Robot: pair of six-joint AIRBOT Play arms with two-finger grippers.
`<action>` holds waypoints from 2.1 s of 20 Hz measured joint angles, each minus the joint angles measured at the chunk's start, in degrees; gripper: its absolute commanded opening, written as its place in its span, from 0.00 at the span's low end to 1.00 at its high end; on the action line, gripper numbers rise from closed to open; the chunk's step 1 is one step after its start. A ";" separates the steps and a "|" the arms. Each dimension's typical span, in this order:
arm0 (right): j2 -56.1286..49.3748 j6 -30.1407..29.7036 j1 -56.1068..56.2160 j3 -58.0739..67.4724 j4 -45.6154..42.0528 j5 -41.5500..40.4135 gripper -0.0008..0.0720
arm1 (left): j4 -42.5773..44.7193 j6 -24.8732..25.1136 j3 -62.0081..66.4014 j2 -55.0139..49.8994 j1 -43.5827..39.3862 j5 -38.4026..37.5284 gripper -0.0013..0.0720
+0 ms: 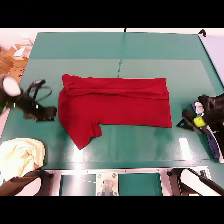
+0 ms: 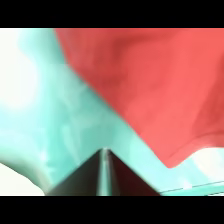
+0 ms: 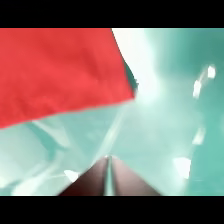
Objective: Fold the shirts.
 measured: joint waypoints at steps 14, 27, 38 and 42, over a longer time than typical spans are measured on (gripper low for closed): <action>1.49 -0.24 5.97 -19.47 23.52 -32.59 0.55 | -30.64 1.77 -29.81 4.15 -0.15 31.76 0.47; -2.05 -1.51 9.44 -12.41 15.65 -25.83 0.04 | -19.23 5.95 -15.19 4.87 -0.17 16.02 0.05; -1.33 3.89 10.10 4.61 5.31 -11.76 0.04 | -12.66 3.74 -0.96 7.23 -0.17 4.07 0.05; -7.26 4.09 12.68 13.03 7.13 -13.79 0.04 | -12.63 3.91 8.48 -0.39 -0.17 7.15 0.05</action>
